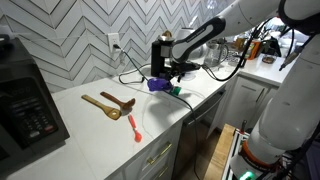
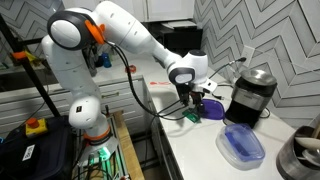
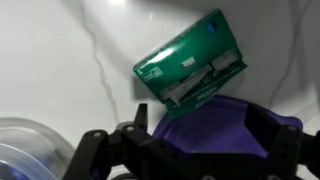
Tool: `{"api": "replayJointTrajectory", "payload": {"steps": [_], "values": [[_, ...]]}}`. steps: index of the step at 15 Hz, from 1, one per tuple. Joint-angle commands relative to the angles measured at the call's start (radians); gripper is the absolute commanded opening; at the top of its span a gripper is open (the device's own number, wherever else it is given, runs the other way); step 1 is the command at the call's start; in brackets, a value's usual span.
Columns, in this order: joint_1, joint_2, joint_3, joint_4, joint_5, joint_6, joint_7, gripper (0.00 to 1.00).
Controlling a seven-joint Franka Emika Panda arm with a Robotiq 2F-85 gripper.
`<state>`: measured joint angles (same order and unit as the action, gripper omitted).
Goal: Remove a piece of gum from the green object
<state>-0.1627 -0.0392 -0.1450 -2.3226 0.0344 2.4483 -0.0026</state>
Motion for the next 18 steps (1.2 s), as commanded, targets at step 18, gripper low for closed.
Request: {"api": "replayJointTrajectory", "payload": {"steps": [18], "values": [[-0.012, -0.006, -0.030, -0.008, -0.077, -0.142, -0.122, 1.00]]}}
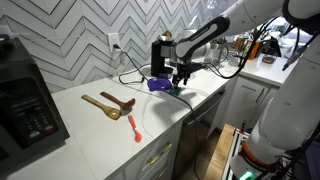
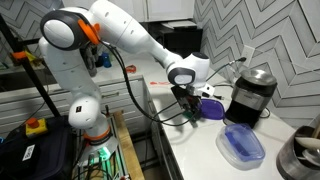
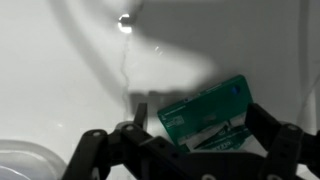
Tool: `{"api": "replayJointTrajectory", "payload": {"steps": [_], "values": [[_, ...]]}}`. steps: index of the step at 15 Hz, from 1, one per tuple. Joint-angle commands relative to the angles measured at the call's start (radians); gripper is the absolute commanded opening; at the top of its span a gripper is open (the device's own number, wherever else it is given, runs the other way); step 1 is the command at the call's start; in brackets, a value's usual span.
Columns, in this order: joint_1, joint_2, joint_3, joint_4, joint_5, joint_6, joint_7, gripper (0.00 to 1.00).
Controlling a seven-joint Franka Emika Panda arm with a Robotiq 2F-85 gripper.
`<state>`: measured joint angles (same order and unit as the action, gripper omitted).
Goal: Remove a piece of gum from the green object
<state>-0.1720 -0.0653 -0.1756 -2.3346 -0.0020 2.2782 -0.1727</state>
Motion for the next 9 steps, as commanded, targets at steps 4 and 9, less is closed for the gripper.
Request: {"api": "replayJointTrajectory", "payload": {"steps": [4, 9], "values": [[0.007, 0.040, 0.007, 0.006, -0.009, 0.083, 0.060, 1.00], [0.017, 0.065, 0.021, 0.014, 0.023, 0.132, 0.071, 1.00]]}}
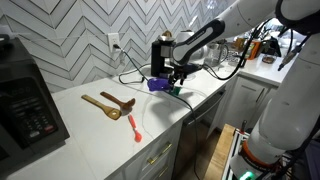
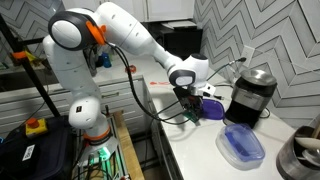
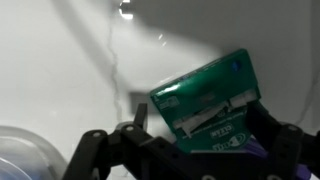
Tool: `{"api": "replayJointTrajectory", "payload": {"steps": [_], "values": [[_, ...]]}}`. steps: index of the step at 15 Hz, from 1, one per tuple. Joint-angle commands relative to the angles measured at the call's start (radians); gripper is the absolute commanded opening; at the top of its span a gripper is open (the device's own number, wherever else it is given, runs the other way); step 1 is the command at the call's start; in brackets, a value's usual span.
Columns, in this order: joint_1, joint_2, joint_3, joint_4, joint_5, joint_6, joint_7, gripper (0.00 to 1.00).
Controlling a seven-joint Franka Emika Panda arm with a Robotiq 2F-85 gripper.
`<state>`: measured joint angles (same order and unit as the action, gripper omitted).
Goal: Remove a piece of gum from the green object
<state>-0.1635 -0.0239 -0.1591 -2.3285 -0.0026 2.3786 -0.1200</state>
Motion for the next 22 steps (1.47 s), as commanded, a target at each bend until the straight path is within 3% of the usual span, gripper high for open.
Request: {"api": "replayJointTrajectory", "payload": {"steps": [1, 4, 8, 12, 22], "values": [[0.009, 0.028, 0.007, 0.009, 0.027, 0.038, 0.021, 1.00], [0.012, 0.038, 0.009, 0.015, 0.040, 0.049, 0.030, 0.99], [0.009, 0.041, 0.007, 0.024, 0.047, 0.050, 0.034, 0.70], [0.008, 0.040, 0.006, 0.031, 0.037, 0.033, 0.079, 0.62], [-0.004, 0.048, -0.010, 0.026, 0.023, 0.031, 0.184, 0.61]]}}
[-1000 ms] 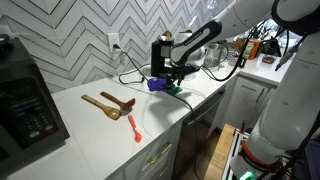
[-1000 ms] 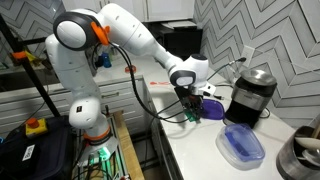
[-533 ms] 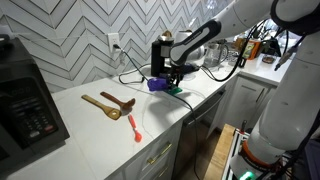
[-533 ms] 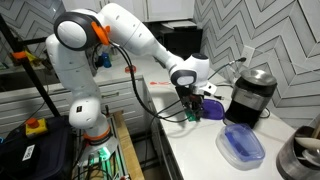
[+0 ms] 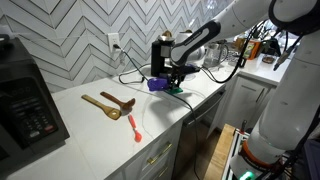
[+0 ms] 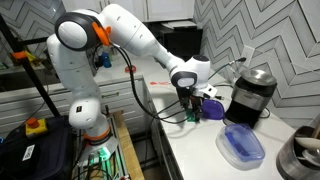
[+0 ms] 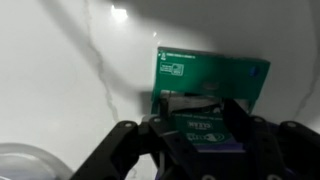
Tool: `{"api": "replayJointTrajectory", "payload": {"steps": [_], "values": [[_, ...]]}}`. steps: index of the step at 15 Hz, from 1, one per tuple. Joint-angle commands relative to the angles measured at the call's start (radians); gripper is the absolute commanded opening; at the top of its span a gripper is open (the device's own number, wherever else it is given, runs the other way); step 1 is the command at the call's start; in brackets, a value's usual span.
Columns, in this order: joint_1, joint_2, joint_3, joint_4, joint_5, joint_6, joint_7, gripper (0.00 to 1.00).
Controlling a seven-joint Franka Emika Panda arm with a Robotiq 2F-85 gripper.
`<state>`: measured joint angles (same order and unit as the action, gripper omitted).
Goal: Remove a piece of gum from the green object
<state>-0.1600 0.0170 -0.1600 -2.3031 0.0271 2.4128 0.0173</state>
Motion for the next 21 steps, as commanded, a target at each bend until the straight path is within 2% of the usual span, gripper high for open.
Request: {"api": "replayJointTrajectory", "payload": {"steps": [1, 6, 8, 9, 10, 12, 13, 14, 21], "values": [[-0.009, 0.005, -0.011, 0.000, -0.002, -0.003, 0.063, 0.59], [-0.015, 0.003, -0.017, 0.000, 0.005, -0.004, 0.155, 0.54], [-0.016, 0.004, -0.018, 0.000, 0.004, -0.005, 0.180, 0.38], [-0.016, 0.004, -0.018, 0.000, 0.002, -0.006, 0.192, 0.35], [-0.017, 0.004, -0.018, 0.001, 0.002, -0.006, 0.201, 0.22], [-0.017, 0.004, -0.019, 0.004, -0.001, -0.006, 0.215, 0.14], [-0.017, 0.003, -0.019, 0.005, -0.001, -0.006, 0.222, 0.05], [-0.017, 0.003, -0.020, 0.005, -0.002, -0.007, 0.227, 0.02], [-0.016, -0.004, -0.020, 0.007, -0.004, -0.001, 0.249, 0.00]]}}
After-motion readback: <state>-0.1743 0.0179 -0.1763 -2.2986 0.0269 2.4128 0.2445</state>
